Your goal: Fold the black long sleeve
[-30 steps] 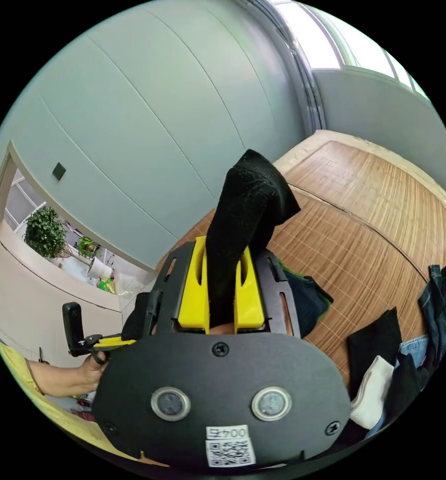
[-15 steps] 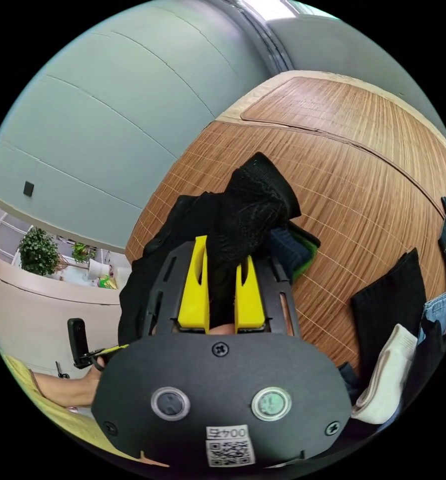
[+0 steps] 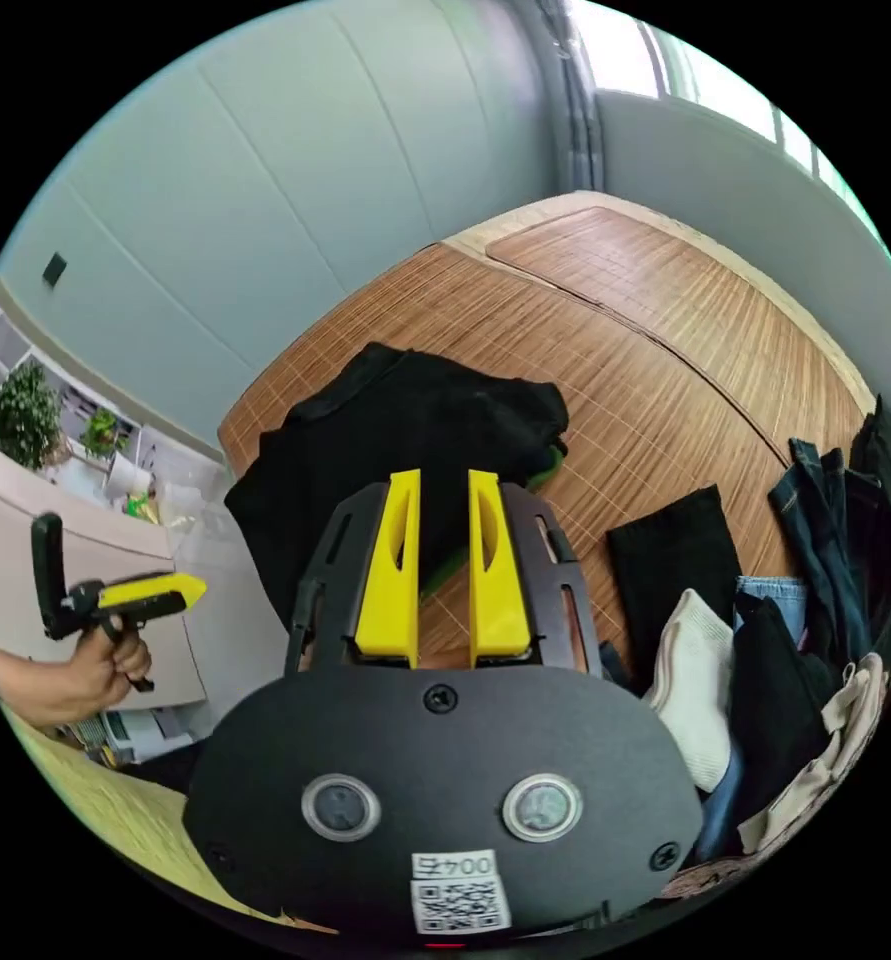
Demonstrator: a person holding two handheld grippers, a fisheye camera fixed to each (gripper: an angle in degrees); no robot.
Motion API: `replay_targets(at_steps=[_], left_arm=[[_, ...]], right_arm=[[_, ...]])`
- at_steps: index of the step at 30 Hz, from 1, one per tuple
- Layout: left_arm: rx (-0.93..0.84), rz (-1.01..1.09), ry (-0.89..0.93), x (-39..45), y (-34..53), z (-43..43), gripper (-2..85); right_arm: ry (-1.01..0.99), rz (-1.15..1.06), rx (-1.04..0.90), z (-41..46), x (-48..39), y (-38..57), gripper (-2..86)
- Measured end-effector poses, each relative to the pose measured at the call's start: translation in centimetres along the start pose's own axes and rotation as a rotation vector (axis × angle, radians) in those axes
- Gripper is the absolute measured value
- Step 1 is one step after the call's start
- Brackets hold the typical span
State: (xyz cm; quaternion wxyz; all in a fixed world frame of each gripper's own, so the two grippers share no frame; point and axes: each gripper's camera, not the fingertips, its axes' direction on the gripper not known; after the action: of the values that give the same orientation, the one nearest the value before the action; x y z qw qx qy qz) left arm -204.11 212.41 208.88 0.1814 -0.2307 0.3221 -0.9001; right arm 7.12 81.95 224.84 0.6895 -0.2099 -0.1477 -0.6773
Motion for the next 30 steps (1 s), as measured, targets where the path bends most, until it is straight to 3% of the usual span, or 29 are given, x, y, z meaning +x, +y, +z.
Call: replay_targets(at_steps=[5, 14, 18, 20, 24, 30], left_arm=[[-0.073, 0.386, -0.332, 9.5, -7.3, 9.4, 1.3], [-0.232, 0.591, -0.572, 16.5, -9.4, 25.5, 0.7], [-0.368, 0.546, -0.465, 17.1, -12.2, 27.1, 0.6], [-0.426, 0.458, -0.21, 16.8, -14.6, 26.3, 0.5], [-0.355, 0.454, 0.006, 18.5, -14.6, 23.2, 0.6], [-0.349, 0.695, 0.112, 25.4, -6.8, 20.1, 0.7]], right_arm=[[0.186, -0.249, -0.132, 3.7, -8.7, 2.5, 6.8], [0.355, -0.284, -0.301, 7.1, -11.4, 1.2, 3.9], [0.237, -0.129, -0.278, 1.1, -9.3, -0.3, 1.2], [0.169, 0.043, -0.163, -6.5, -7.1, 0.5, 2.7], [0.153, 0.342, 0.058, -20.6, -2.8, 6.3, 5.9], [0.478, 0.858, 0.409, -44.7, 3.0, 23.6, 9.4]])
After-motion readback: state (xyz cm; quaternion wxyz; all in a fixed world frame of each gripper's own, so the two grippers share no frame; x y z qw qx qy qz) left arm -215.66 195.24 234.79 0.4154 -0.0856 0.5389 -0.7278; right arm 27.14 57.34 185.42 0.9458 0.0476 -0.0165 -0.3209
